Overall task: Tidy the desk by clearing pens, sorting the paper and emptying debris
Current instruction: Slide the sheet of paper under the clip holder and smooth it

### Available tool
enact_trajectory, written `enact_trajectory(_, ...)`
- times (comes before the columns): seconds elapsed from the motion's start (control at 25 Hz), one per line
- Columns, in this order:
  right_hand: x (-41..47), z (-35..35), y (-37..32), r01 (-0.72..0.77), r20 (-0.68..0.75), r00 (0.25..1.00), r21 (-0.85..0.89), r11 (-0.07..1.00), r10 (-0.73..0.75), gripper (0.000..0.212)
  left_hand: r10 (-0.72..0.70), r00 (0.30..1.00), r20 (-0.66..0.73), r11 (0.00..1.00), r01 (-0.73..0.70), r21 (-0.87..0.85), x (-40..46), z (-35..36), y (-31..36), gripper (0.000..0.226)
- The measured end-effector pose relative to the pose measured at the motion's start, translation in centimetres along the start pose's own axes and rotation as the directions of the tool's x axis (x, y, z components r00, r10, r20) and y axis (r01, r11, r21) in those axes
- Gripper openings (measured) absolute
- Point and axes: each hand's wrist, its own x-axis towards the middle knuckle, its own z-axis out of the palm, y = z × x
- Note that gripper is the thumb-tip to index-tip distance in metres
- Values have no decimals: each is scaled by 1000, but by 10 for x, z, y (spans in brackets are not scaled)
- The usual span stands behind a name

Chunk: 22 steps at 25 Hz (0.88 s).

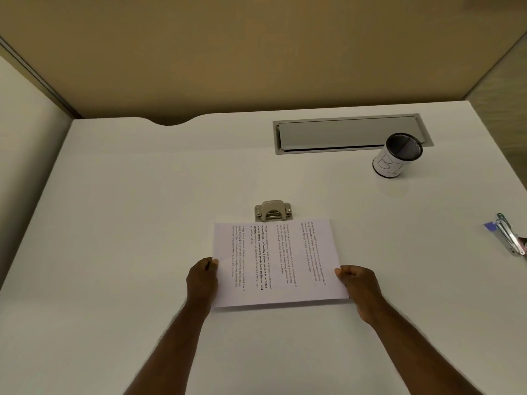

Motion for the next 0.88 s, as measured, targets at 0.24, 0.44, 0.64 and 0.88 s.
enact_trajectory(0.24,5,-4,-7,9,-25,1000,16,1000,-9,17,-32,999,28,999,32,-15,9,6,3,35)
enact_trajectory(0.44,6,-2,-7,26,-41,999,4,1000,-26,17,-70,997,27,997,71,-39,15,9,5,29)
enact_trajectory(0.64,9,2,-10,58,-60,996,-22,998,-59,18,-69,997,20,997,69,-45,22,10,7,28)
enact_trajectory(0.88,13,9,-13,67,-76,995,-30,997,-69,19,-56,998,5,997,56,-44,28,9,11,28)
